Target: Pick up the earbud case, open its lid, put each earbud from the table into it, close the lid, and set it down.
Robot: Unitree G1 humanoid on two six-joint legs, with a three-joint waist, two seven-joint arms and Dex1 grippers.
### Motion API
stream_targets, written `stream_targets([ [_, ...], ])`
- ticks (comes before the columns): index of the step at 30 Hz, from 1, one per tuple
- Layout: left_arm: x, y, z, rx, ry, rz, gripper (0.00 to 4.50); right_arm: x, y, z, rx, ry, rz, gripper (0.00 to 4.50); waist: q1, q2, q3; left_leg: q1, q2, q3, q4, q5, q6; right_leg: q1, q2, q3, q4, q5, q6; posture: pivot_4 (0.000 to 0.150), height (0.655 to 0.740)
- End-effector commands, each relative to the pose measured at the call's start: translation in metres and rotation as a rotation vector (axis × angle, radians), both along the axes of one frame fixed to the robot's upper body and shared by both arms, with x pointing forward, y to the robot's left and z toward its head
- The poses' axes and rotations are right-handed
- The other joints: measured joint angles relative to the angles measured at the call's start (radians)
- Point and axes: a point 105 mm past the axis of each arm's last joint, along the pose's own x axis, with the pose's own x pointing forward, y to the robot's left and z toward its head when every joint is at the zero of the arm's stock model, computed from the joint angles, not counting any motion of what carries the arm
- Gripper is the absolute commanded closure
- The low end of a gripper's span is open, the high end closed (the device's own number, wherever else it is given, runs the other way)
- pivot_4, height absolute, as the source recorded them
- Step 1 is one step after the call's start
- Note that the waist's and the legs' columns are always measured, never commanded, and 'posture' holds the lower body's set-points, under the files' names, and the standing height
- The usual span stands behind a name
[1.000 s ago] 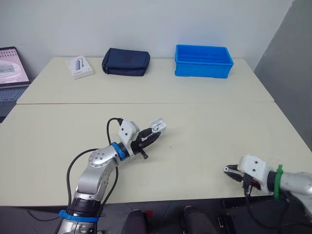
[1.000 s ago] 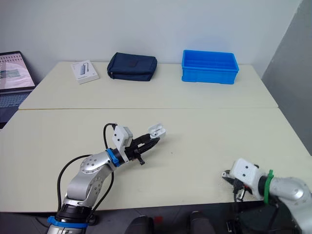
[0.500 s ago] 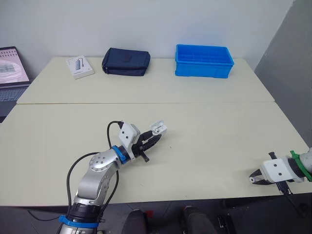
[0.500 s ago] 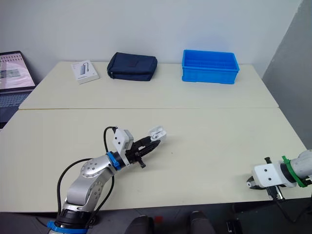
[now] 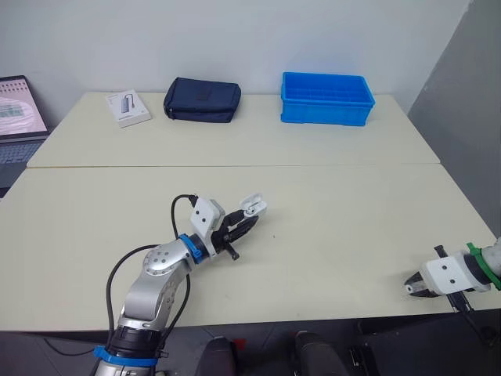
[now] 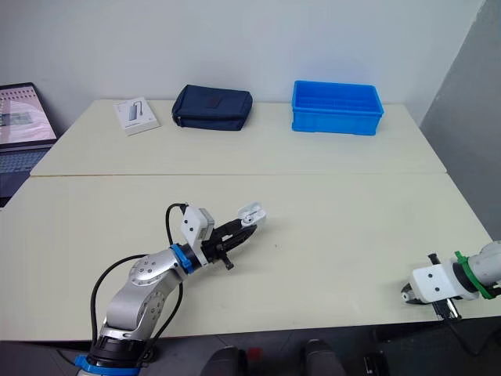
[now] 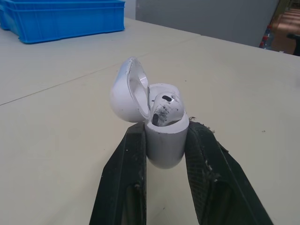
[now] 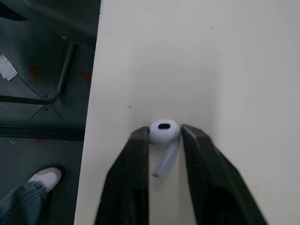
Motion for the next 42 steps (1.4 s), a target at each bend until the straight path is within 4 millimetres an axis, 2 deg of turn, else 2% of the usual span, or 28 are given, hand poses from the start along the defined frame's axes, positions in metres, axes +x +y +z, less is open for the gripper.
stream_targets([
  [1, -0.003, -0.005, 0.015, -0.024, -0.053, -0.029, 3.72, 0.001, 0.004, -0.003, -0.002, -0.017, 0.033, 2.07, 0.000, 0.000, 0.000, 0.000, 0.000, 0.000, 0.000, 0.000, 0.000, 0.000, 0.000, 0.000, 0.001, 0.000, 0.000, 0.150, 0.7357],
  [2, -0.003, -0.005, 0.014, -0.024, -0.052, -0.030, 3.72, 0.002, 0.004, -0.003, 0.000, -0.025, 0.035, 1.74, 0.000, 0.000, 0.000, 0.000, 0.000, 0.000, 0.001, 0.000, 0.000, 0.000, 0.000, 0.000, 0.001, 0.000, 0.000, 0.150, 0.7357],
  [3, -0.003, -0.005, 0.014, -0.024, -0.052, -0.030, 3.72, 0.002, 0.005, -0.002, 0.001, -0.027, 0.036, 1.71, 0.000, 0.000, 0.000, 0.000, 0.000, 0.000, 0.001, 0.000, 0.000, 0.000, 0.000, 0.000, 0.002, 0.000, 0.000, 0.150, 0.7357],
  [6, -0.003, -0.005, 0.014, -0.024, -0.051, -0.032, 3.72, 0.005, 0.008, 0.004, 0.020, -0.044, 0.025, 1.71, 0.000, 0.000, 0.000, 0.001, 0.000, 0.000, 0.004, 0.000, 0.000, -0.001, 0.000, 0.000, 0.006, -0.001, -0.001, 0.150, 0.7357],
  [10, -0.004, -0.006, 0.014, -0.025, -0.050, -0.035, 3.72, 0.009, 0.018, 0.023, 0.055, -0.083, -0.021, 1.71, 0.000, 0.000, 0.000, 0.003, 0.000, 0.000, 0.005, 0.000, 0.000, -0.001, 0.000, 0.001, 0.011, -0.001, -0.001, 0.150, 0.7357],
  [16, -0.004, -0.007, 0.013, -0.027, -0.044, -0.042, 3.72, 0.000, 0.032, 0.042, -0.015, -0.089, -0.158, 1.71, 0.001, 0.002, 0.000, 0.002, 0.000, 0.000, 0.005, 0.000, 0.000, -0.002, 0.000, 0.001, 0.012, -0.001, -0.001, 0.150, 0.7357],
  [19, -0.003, -0.010, 0.013, -0.031, -0.043, -0.048, 3.72, -0.007, 0.028, 0.041, -0.158, -0.068, -0.288, 1.71, 0.002, 0.002, 0.000, 0.002, 0.000, 0.000, 0.005, 0.000, 0.000, -0.002, 0.000, 0.001, 0.011, -0.001, -0.002, 0.150, 0.7357],
  [23, -0.003, -0.012, 0.013, -0.035, -0.045, -0.051, 3.72, -0.015, 0.030, 0.035, -0.204, -0.012, -0.366, 1.71, 0.001, 0.002, 0.000, 0.001, 0.000, 0.000, 0.005, 0.000, 0.000, -0.003, 0.000, 0.001, 0.011, -0.002, -0.002, 0.150, 0.7357],
  [25, -0.003, -0.013, 0.014, -0.037, -0.047, -0.052, 3.72, -0.015, 0.025, 0.029, -0.236, -0.004, -0.386, 1.71, 0.001, 0.002, 0.000, 0.001, 0.000, 0.000, 0.005, 0.000, 0.000, -0.003, 0.000, 0.001, 0.011, -0.005, -0.008, 0.150, 0.7357],
  [42, -0.003, -0.009, 0.011, -0.035, -0.043, -0.033, 3.72, -0.002, 0.012, 0.004, -0.209, 0.007, -0.524, 1.71, 0.000, -0.002, -0.001, 0.001, 0.000, 0.000, 0.005, 0.000, 0.000, -0.003, 0.000, 0.000, 0.010, -0.005, -0.008, 0.150, 0.7357],
])
